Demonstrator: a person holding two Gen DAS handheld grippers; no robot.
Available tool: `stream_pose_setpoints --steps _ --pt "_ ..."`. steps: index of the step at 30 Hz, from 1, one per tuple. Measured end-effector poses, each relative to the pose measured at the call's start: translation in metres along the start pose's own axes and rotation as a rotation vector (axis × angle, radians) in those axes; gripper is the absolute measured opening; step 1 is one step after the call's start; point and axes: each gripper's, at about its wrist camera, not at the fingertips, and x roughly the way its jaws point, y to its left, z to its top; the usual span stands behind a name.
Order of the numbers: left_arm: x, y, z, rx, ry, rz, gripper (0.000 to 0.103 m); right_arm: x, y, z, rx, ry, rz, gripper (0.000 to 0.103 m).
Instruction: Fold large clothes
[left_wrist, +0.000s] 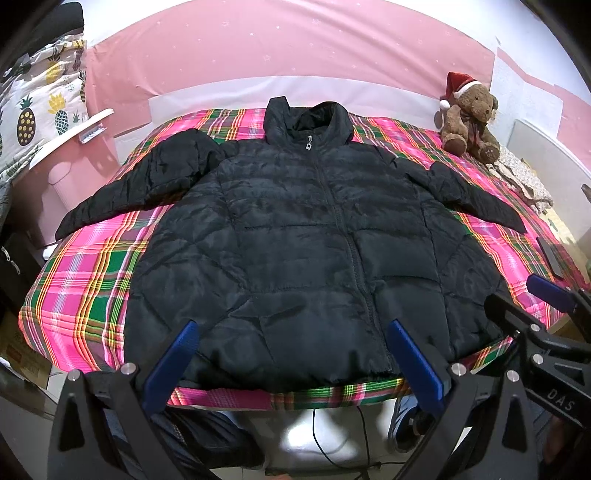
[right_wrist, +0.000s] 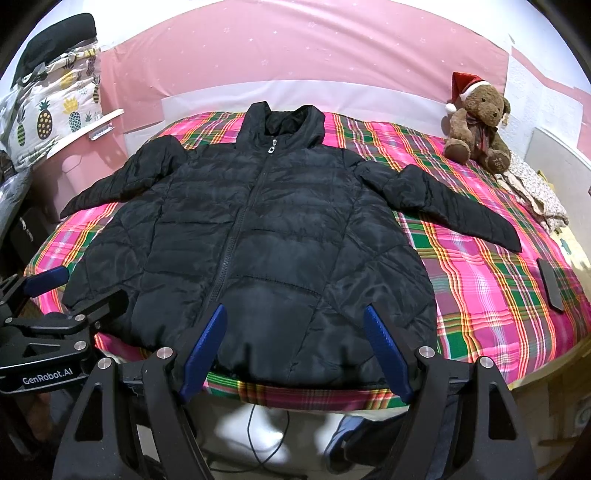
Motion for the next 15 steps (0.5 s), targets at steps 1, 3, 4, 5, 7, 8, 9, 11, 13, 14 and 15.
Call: stream_pose_setpoints --steps 1,3,4,5,7,8,9,11,13,14,15 --pt "0.0 -0.0001 -0.0001 0.0 0.0 -0.001 0.103 -0.0004 -0.0003 0.0006 0.0 0.0 0.0 0.076" --pt "0.0001 -0.0001 -0.0001 0.0 0.0 0.0 0.103 0.0 -0.0001 0.0 0.0 0.0 0.0 0.076" --pt "0.0001 0.0001 -0.0001 0.0 -0.001 -0.001 0.103 0.0004 0.0004 -0.0008 0.0 -0.001 -0.001 0.076" --pt "0.0001 -0.0003 -0.0003 0.0 0.0 -0.001 0.103 -0.0004 -0.0004 0.0006 0.0 0.0 -0.001 0.076" --pt "0.0005 -0.0005 -0.0008 0.0 0.001 -0.001 0.103 -0.0004 -0.0005 0.0005 -0.001 0.0 -0.001 0.076" --pt "0.0005 -0.0005 -0.0008 0.0 0.001 -0.001 0.103 0.0005 0.0004 -0.0009 -0.001 -0.001 0.0 0.076" --pt "0.0005 -0.0006 -0.001 0.0 0.0 -0.002 0.103 0.0 -0.0003 -0.0001 -0.001 0.0 0.001 0.076" --pt "0.0006 -0.0005 -0.0007 0.0 0.0 -0.001 0.103 0.0007 0.0004 -0.0009 -0.002 0.0 0.0 0.076" --pt "0.0006 -0.0009 -0.001 0.0 0.001 -0.001 0.103 0.0006 0.0004 -0.0008 -0.001 0.0 0.0 0.076" --pt "0.0005 -0.0006 -0.0007 0.0 0.001 -0.001 0.103 0.0002 0.0001 -0.0002 -0.001 0.0 0.0 0.076" --pt "0.0006 -0.0011 -0.0012 -0.001 0.001 -0.002 0.103 0.0002 0.0003 -0.0002 -0.001 0.0 0.0 0.076"
